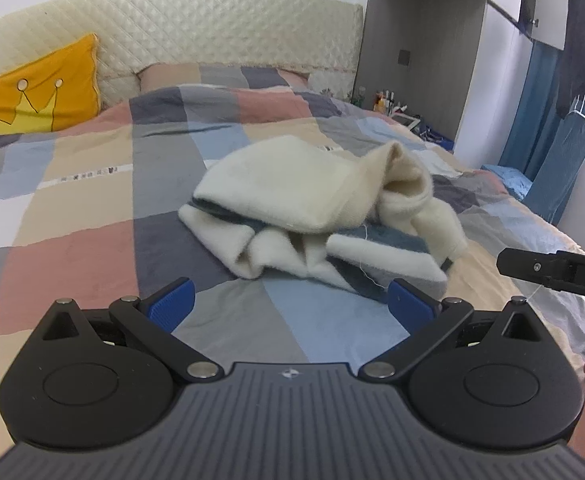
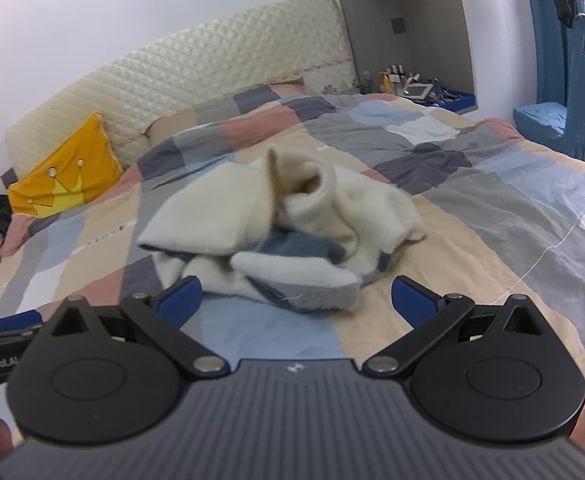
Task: Fold large clothes
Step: 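Move both tools toward the crumpled cream sweater on the bed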
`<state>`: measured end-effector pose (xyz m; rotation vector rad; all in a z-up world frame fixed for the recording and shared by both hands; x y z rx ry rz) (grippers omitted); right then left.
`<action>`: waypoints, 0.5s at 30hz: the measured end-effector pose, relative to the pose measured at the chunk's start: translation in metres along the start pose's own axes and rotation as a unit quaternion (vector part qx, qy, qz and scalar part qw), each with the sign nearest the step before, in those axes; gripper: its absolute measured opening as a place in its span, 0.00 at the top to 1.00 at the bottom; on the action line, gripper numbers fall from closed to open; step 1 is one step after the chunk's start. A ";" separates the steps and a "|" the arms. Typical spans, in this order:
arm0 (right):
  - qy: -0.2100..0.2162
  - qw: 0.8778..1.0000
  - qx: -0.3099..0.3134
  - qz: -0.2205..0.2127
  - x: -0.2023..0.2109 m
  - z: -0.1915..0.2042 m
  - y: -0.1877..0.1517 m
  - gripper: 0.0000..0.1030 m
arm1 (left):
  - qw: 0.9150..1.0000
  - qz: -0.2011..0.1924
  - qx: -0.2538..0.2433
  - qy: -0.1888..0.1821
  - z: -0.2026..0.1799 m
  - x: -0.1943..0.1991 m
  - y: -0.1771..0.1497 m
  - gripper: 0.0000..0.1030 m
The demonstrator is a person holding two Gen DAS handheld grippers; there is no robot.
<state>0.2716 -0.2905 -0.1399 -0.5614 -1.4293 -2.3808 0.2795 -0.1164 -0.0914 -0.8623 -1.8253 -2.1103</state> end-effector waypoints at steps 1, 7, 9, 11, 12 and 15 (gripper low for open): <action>0.001 1.000 -0.002 0.001 -0.005 -0.003 0.001 0.00 | 1.000 0.003 0.001 -0.003 0.000 -0.006 0.001 0.00; 0.000 1.000 0.000 0.010 -0.034 -0.009 0.006 0.00 | 1.000 0.011 -0.004 -0.005 0.002 -0.045 0.006 0.00; -0.003 1.000 0.002 0.013 -0.044 -0.011 0.008 0.00 | 1.000 0.013 0.005 -0.011 0.004 -0.056 0.008 0.00; 0.000 1.000 0.002 0.012 -0.051 -0.013 0.010 0.00 | 1.000 0.017 0.015 -0.012 0.005 -0.071 0.011 0.00; 0.000 1.000 0.001 0.011 -0.055 -0.014 0.011 0.00 | 1.000 0.017 0.018 -0.012 0.006 -0.078 0.012 0.00; 0.004 1.000 -0.002 0.012 -0.069 -0.017 0.014 0.00 | 0.999 0.015 0.025 -0.023 0.004 -0.098 0.015 0.00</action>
Point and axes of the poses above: each gripper's, at about its wrist camera, not at the fingertips, and x roughly against the way its jaws point, z to its left, y to its top, the point moved 5 cm from there along -x, roughly the way its jaws point, and after that the axes turned 11 degrees about -x, right-handed, at the moved point
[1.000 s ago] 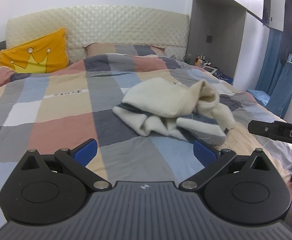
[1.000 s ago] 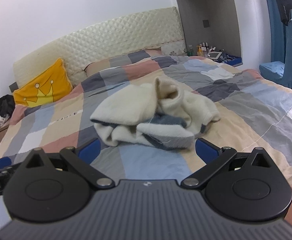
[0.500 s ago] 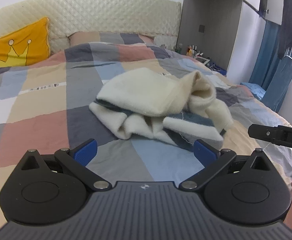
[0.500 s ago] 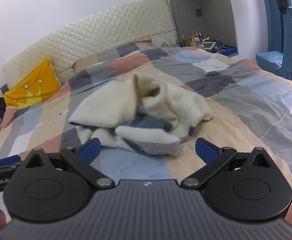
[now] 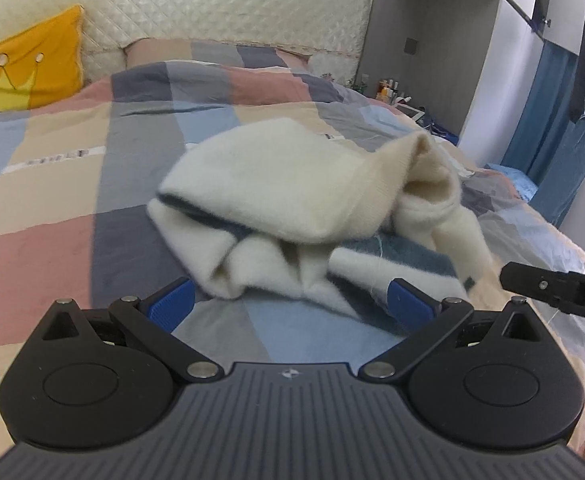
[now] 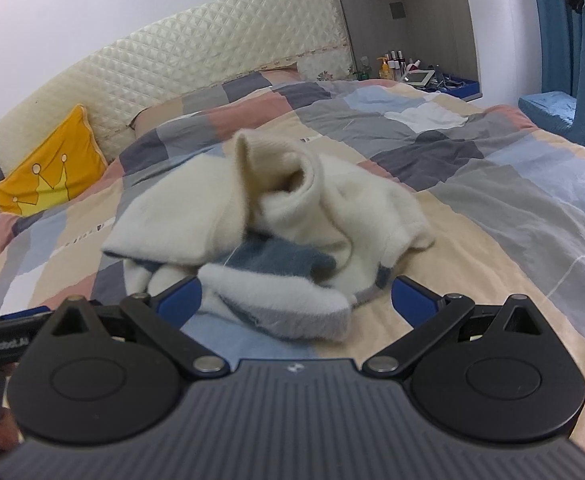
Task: Fold large clothes
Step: 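Move both tools toward the crumpled cream sweater on the bed, then grasp a sweater edge with the right tool while the left tool grasps another edge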
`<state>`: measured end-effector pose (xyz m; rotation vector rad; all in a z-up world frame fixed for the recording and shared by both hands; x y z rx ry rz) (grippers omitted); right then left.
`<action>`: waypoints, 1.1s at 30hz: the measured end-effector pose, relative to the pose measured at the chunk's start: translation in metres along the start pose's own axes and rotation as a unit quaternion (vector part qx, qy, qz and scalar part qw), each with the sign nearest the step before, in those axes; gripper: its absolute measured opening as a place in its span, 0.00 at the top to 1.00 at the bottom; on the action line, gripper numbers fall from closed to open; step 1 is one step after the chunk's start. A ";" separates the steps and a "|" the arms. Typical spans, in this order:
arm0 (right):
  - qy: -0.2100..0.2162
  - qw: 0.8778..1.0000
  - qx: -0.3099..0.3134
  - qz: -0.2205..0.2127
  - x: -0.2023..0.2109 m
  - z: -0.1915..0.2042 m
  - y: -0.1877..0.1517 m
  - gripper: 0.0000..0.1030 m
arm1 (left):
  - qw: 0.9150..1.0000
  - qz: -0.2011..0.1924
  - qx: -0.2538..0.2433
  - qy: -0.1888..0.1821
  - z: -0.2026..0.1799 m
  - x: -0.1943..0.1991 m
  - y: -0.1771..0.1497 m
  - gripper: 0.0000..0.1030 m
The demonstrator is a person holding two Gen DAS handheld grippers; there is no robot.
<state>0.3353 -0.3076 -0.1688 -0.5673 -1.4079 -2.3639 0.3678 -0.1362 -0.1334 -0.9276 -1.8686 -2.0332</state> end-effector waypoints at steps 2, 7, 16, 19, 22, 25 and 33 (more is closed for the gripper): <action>-0.001 1.000 0.005 0.000 -0.010 0.001 0.003 0.00 | 1.000 -0.002 0.000 -0.011 -0.003 -0.015 0.003 0.00; 0.004 1.000 0.006 -0.011 -0.037 0.001 0.016 0.00 | 1.000 -0.003 -0.004 -0.024 -0.010 -0.055 0.010 0.00; 0.003 1.000 -0.018 -0.008 -0.087 -0.008 0.037 0.34 | 0.995 0.002 0.073 -0.064 0.016 -0.126 0.016 0.02; 0.015 0.999 -0.032 -0.004 -0.103 -0.009 0.041 0.42 | 0.986 -0.008 0.130 -0.101 0.029 -0.144 0.021 0.08; 0.023 0.999 -0.040 -0.004 -0.117 -0.008 0.045 0.49 | 0.977 -0.013 0.170 -0.124 0.039 -0.158 0.023 0.13; 0.034 0.998 -0.051 -0.009 -0.126 -0.007 0.047 0.49 | 0.971 -0.001 0.202 -0.127 0.045 -0.173 0.021 0.15; 0.058 0.995 -0.078 -0.004 -0.152 -0.010 0.055 0.49 | 0.953 -0.004 0.269 -0.141 0.064 -0.195 0.024 0.41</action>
Point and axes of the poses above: each gripper's, at about its wrist camera, not at the fingertips, and x roughly against the way its jaws point, z to its left, y to its top, the point moved 5 cm from there along -x, roughly the way its jaws point, and after that the axes turned 11 degrees about -x, right-handed, at the moved point
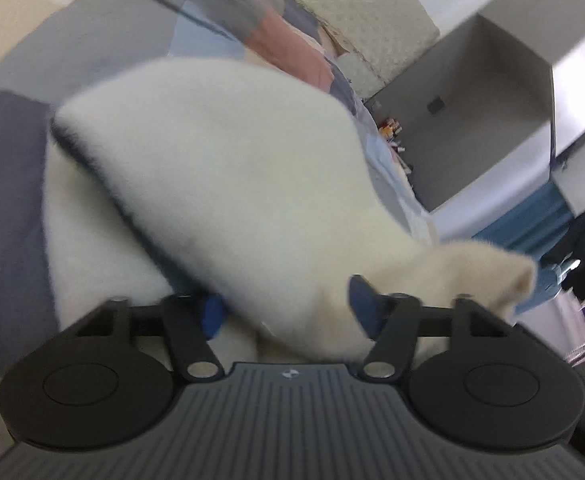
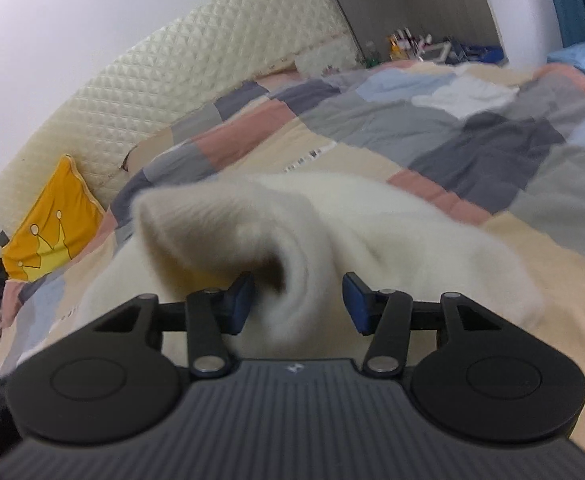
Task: Fold large clothes
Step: 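Grasp a sweater edge with the right tool while the left tool grasps another edge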
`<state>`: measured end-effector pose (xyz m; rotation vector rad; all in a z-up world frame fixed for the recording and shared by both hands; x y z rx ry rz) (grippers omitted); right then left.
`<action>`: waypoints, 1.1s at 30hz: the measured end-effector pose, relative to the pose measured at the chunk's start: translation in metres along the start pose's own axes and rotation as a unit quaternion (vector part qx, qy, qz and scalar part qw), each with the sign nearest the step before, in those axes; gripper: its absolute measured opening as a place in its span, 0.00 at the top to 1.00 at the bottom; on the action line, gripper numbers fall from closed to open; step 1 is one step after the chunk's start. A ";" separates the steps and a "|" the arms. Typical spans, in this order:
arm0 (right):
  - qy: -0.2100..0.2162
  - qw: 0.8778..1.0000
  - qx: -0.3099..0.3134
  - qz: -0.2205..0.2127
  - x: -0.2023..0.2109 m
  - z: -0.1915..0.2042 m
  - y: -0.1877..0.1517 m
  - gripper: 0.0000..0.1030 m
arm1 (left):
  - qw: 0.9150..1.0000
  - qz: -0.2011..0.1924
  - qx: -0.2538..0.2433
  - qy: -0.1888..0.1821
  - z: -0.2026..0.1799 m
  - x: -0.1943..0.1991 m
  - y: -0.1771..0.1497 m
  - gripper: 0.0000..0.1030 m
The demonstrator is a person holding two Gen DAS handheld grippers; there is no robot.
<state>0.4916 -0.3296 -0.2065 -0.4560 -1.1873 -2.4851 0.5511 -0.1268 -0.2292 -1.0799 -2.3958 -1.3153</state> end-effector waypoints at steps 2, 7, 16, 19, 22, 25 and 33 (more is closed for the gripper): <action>0.011 1.000 -0.020 0.014 -0.003 -0.002 0.003 0.50 | 1.000 0.003 0.023 -0.019 0.006 -0.003 0.002 0.66; 0.003 1.000 -0.011 0.021 0.004 0.006 0.002 0.82 | 0.999 -0.014 0.027 -0.025 0.009 0.005 0.011 0.86; 0.001 0.998 0.061 0.001 0.052 0.028 0.018 0.84 | 0.996 -0.085 -0.012 -0.038 -0.022 0.086 0.058 0.87; 0.010 0.997 0.077 -0.008 0.074 0.041 0.026 0.84 | 0.994 -0.101 -0.001 -0.039 -0.026 0.121 0.072 0.88; 0.022 0.995 0.093 -0.011 0.096 0.056 0.031 0.84 | 0.994 -0.109 -0.002 -0.028 -0.027 0.163 0.070 0.88; 0.036 0.994 0.107 -0.006 0.115 0.075 0.030 0.84 | 0.992 -0.122 -0.008 -0.024 -0.028 0.212 0.062 0.88; 0.087 0.986 0.140 0.010 0.174 0.118 0.009 0.84 | 0.988 -0.153 -0.005 -0.012 -0.017 0.339 0.050 0.88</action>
Point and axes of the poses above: each gripper's, at about its wrist camera, not at the fingertips, and x roughly against the way its jaws point, z to its left, y to its top, the point moved 5 cm from there along -x, roughly the way its jaws point, and after that the axes turned 11 degrees about -x, right-handed, at the moved point
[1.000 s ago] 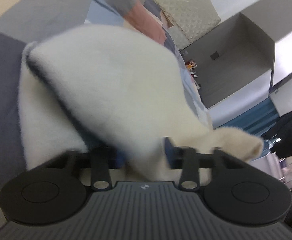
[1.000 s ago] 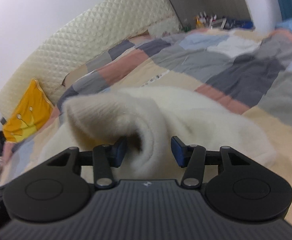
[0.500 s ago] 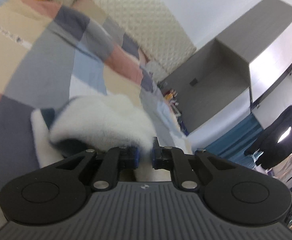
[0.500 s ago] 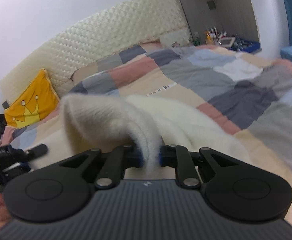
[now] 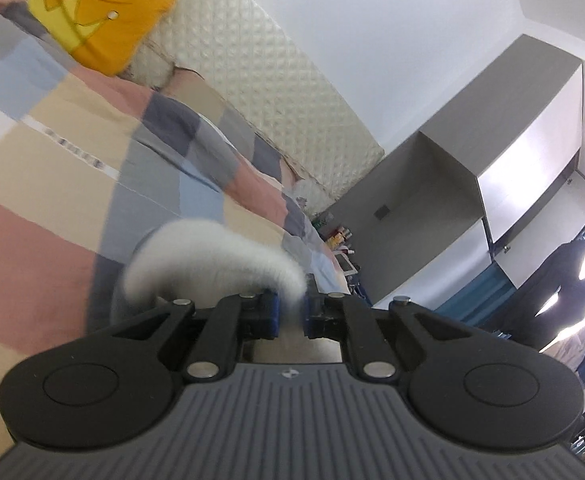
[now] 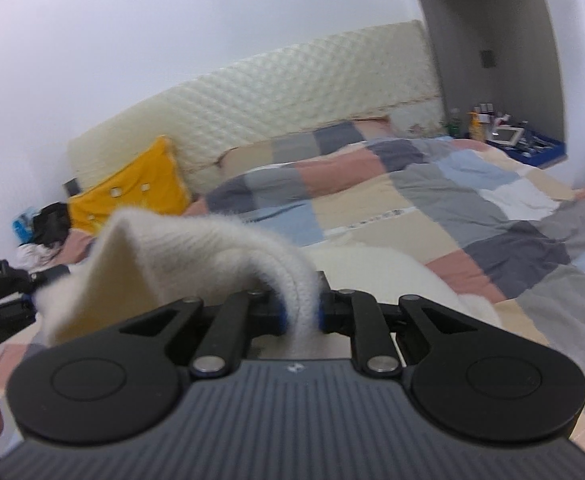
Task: Fold large clothes
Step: 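Grasp a sweater edge with the right tool while the left tool grasps another edge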
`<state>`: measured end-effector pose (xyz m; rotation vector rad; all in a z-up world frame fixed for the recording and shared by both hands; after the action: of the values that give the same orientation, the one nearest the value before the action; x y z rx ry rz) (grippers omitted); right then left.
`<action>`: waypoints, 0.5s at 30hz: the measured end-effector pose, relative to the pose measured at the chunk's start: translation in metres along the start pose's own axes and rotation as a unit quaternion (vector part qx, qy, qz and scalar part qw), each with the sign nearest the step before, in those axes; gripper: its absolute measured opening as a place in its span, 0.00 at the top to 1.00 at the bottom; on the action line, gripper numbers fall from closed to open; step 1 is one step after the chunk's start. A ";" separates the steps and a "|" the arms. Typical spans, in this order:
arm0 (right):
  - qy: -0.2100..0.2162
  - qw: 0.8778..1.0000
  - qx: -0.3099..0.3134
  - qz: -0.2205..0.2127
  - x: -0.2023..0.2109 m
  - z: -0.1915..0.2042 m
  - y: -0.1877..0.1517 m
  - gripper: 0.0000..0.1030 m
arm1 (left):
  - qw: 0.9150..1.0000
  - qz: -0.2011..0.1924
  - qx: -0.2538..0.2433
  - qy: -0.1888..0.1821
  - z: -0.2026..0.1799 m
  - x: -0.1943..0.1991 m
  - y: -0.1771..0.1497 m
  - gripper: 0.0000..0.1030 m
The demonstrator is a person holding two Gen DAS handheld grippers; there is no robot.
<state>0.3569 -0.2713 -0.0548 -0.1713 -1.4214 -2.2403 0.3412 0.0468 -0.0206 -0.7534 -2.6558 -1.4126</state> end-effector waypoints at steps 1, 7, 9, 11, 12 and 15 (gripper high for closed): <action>0.006 1.000 0.003 0.004 0.004 0.007 -0.003 0.84 | 1.000 0.001 0.000 0.004 0.004 0.013 -0.001 0.88; 0.002 0.999 0.037 0.040 0.014 0.051 -0.043 0.84 | 0.999 0.011 0.015 0.035 0.046 0.076 -0.023 0.88; -0.010 0.998 0.026 0.054 0.009 0.058 -0.058 0.84 | 0.999 0.016 0.018 0.045 0.064 0.084 -0.035 0.88; -0.019 0.997 0.003 0.069 -0.002 0.066 -0.074 0.84 | 0.998 0.022 0.025 0.053 0.085 0.082 -0.046 0.88; -0.027 0.997 -0.007 0.073 -0.009 0.069 -0.082 0.84 | 0.998 0.026 0.030 0.059 0.095 0.083 -0.052 0.88; -0.046 0.993 -0.042 0.096 -0.031 0.072 -0.108 0.84 | 0.994 0.048 0.047 0.080 0.126 0.072 -0.067 0.88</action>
<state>0.3239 -0.1607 -0.1214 -0.4268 -1.2990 -2.1575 0.2718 0.1437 -0.1268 -0.7160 -2.5090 -1.2572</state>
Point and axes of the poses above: each gripper's, at about its wrist camera, not at the fingertips, and x roughly against the way its jaws point, z to its left, y to its top, the point moved 5 cm from there along -x, roughly the way its jaws point, and after that the axes turned 11 degrees about -x, right-handed, at the moved point
